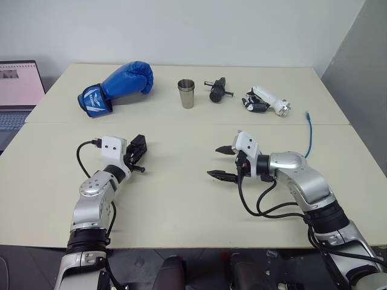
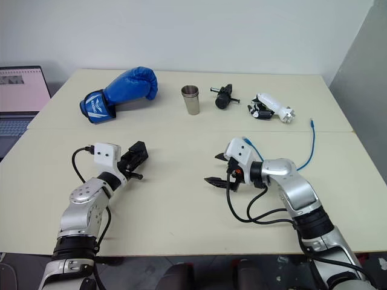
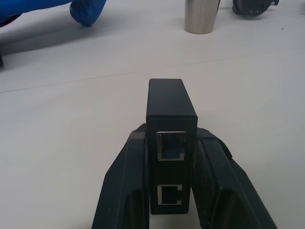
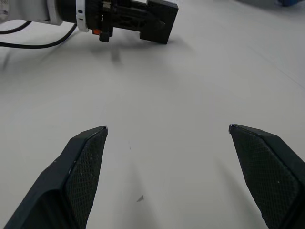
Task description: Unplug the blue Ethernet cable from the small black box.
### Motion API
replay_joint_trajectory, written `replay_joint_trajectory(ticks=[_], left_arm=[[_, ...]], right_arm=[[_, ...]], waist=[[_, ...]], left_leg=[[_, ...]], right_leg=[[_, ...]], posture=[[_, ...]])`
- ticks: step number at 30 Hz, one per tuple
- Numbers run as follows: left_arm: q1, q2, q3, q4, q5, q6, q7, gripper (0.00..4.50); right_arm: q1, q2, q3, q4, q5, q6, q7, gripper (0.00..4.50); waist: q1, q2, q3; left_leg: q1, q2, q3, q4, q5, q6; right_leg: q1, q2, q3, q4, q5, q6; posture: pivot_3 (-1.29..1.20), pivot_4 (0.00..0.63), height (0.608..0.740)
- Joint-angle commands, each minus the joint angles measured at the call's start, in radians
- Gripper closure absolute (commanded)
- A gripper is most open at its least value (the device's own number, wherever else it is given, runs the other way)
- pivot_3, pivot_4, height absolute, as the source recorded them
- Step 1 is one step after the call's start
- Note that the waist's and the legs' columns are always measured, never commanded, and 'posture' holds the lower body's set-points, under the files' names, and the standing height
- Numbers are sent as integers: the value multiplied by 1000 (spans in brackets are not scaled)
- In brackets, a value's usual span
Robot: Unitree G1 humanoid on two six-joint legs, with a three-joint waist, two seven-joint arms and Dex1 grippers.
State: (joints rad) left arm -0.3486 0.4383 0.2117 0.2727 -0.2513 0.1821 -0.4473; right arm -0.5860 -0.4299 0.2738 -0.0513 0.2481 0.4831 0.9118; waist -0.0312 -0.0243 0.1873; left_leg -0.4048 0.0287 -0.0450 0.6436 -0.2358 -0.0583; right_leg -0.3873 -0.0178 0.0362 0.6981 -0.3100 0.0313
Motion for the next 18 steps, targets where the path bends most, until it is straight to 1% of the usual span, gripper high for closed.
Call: replay_joint_trajectory(ticks=[1, 3, 5, 6, 14, 18], left_arm=[[0, 19, 28, 33, -6, 19, 3, 2823], [-1, 23, 30, 41, -9, 18, -6, 2467], [-1, 25, 33, 47, -10, 17, -12, 1964], [-1, 25, 35, 47, -12, 17, -13, 1856], [22, 15, 38, 24, -22, 18, -27, 46], [36, 18, 33, 5, -15, 7, -31, 12]], right_arm=[[-38, 7, -12, -66, 20, 1, 15, 178], [-40, 4, -10, -74, 22, 2, 23, 178], [-40, 1, -8, -80, 22, 4, 27, 178], [-40, 2, -8, -81, 22, 4, 27, 178], [-43, 5, -9, -81, 16, -1, 31, 178], [-45, 3, -7, -81, 12, -6, 34, 178]], waist=[[-1, 0, 0], [-1, 0, 0], [-1, 0, 0], [0, 0, 0], [-1, 0, 0], [-1, 0, 0]], left_leg=[[1, 0, 0, 0, 0, 0], [1, 0, 0, 0, 0, 0], [1, 0, 0, 0, 0, 0], [1, 0, 0, 0, 0, 0], [1, 0, 0, 0, 0, 0], [1, 0, 0, 0, 0, 0]], right_leg=[[0, 0, 0, 0, 0, 0], [1, 0, 0, 0, 0, 0], [0, 0, -1, 0, 0, 0], [0, 0, -1, 0, 0, 0], [1, 0, -1, 0, 0, 0], [0, 0, -1, 0, 0, 0]], posture=[[0, 150, 740], [0, 150, 740], [0, 150, 740], [0, 150, 740], [0, 150, 740], [0, 150, 740]])
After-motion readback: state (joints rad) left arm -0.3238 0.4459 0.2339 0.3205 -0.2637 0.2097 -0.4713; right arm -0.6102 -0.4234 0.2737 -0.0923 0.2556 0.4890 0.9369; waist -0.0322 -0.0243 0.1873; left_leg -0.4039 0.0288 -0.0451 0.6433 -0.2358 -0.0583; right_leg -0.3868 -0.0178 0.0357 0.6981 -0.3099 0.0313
